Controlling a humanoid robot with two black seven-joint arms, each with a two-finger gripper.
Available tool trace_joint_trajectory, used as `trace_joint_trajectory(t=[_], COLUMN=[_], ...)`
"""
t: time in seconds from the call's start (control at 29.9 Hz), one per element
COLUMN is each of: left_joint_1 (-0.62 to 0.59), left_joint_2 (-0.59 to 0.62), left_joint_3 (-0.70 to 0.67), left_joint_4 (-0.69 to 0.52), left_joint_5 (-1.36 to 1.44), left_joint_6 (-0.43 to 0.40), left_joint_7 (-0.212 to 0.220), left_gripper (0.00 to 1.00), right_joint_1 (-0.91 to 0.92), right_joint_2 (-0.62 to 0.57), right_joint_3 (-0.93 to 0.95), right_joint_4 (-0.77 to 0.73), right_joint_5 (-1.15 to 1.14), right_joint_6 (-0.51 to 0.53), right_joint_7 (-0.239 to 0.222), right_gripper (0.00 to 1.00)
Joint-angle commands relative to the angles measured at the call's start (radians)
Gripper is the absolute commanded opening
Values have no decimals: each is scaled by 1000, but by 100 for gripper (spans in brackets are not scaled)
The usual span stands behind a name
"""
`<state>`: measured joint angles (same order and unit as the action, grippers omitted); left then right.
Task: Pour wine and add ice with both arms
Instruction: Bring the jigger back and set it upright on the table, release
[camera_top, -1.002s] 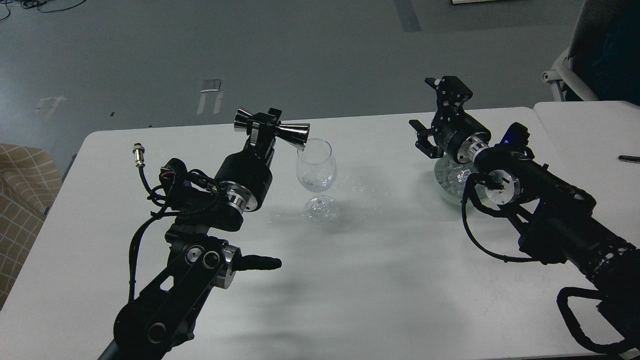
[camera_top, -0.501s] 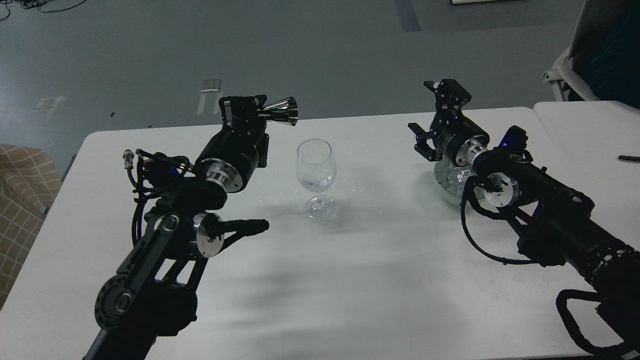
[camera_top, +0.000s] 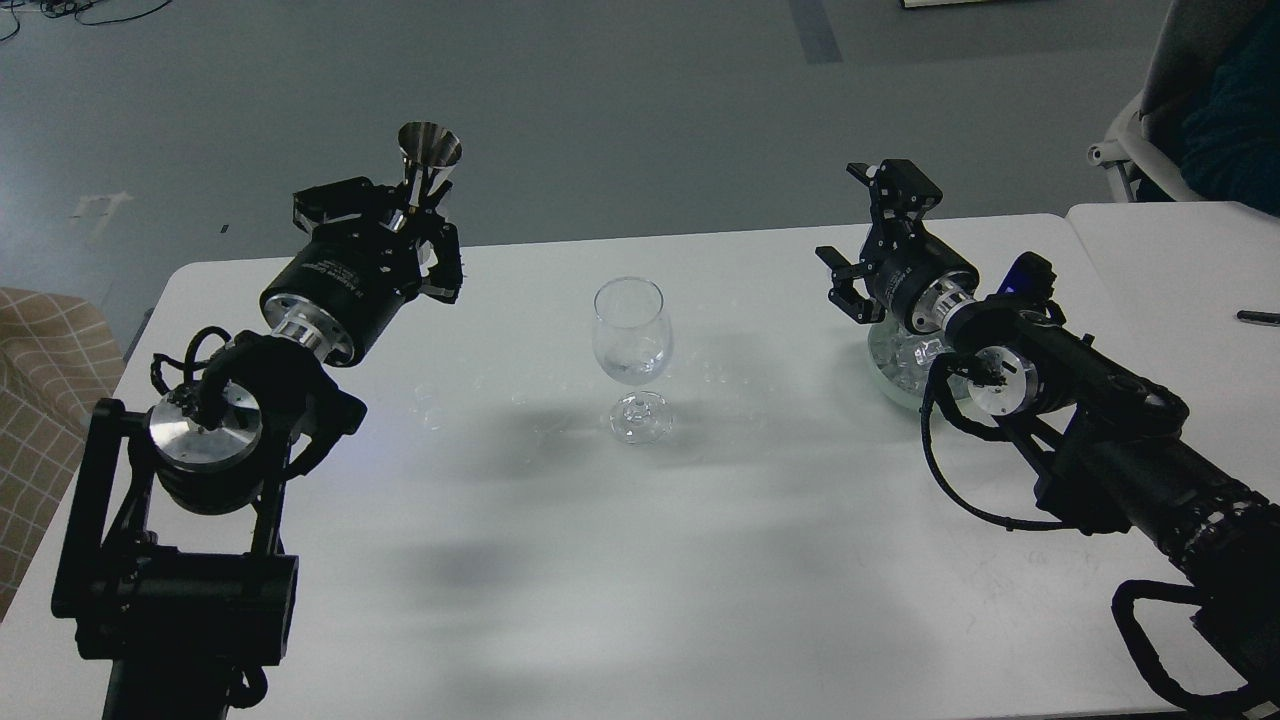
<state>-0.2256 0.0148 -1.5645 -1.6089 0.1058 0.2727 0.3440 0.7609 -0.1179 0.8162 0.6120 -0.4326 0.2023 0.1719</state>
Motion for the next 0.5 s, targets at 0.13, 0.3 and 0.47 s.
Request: trace_joint_trajectory(t=[0.13, 0.3, 0.47], left_joint_1=[61, 60, 52], left_joint_2=[1, 5, 13], left_joint_3=[-20, -20, -17], left_joint_4=[230, 371, 449], left_joint_5=[-52, -48, -40], left_joint_6=[-346, -444, -506], left_joint_7=[-30, -55, -80], left_gripper=[0, 0, 0], right_joint_1=[0, -2, -2], right_joint_2=[4, 3, 3], right_joint_3=[0, -2, -2], right_joint_4=[-1, -1, -3], right_joint_5=[0, 0, 0], right_joint_6=[-7, -7, -7], right_joint_7=[0, 0, 0], right_gripper=[100, 100, 100])
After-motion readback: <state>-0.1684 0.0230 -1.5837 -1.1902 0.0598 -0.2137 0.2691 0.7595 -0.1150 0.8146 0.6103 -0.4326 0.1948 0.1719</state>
